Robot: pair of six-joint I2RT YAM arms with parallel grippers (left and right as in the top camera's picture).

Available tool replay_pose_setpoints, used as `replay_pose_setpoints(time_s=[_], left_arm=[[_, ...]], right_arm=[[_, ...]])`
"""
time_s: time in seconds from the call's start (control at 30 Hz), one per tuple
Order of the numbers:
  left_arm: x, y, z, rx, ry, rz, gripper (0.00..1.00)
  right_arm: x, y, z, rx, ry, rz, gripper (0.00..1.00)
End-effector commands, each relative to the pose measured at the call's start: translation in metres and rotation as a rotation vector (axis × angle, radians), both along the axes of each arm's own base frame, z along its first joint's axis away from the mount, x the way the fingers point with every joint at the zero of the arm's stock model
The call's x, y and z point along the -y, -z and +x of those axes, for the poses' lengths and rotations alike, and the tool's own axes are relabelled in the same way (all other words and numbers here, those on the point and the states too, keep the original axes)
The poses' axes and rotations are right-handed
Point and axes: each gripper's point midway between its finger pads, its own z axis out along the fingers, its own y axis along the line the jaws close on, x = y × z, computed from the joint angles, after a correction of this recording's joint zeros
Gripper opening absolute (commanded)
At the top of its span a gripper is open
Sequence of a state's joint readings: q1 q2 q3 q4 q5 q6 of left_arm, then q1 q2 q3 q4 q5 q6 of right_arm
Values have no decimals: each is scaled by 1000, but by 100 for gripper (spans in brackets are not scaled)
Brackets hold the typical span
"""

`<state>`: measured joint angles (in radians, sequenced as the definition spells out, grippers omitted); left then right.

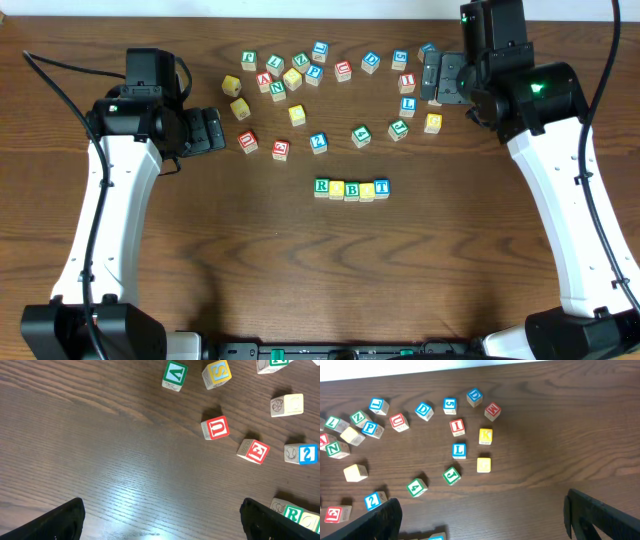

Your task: Spell out ROBOT

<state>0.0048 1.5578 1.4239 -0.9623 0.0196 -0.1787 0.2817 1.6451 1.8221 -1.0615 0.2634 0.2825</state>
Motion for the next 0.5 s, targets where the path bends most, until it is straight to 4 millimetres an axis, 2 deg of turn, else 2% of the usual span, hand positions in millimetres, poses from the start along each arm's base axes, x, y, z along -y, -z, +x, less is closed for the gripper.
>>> replay_pose_setpoints(time_s=[0.0, 0.47], left_arm=[[-2, -8, 3, 21, 8, 14, 97], [-2, -8, 3, 21, 7, 14, 98]], right_arm=[[3, -7, 1, 17, 5, -16, 99], [3, -5, 1, 11, 3, -16, 99]])
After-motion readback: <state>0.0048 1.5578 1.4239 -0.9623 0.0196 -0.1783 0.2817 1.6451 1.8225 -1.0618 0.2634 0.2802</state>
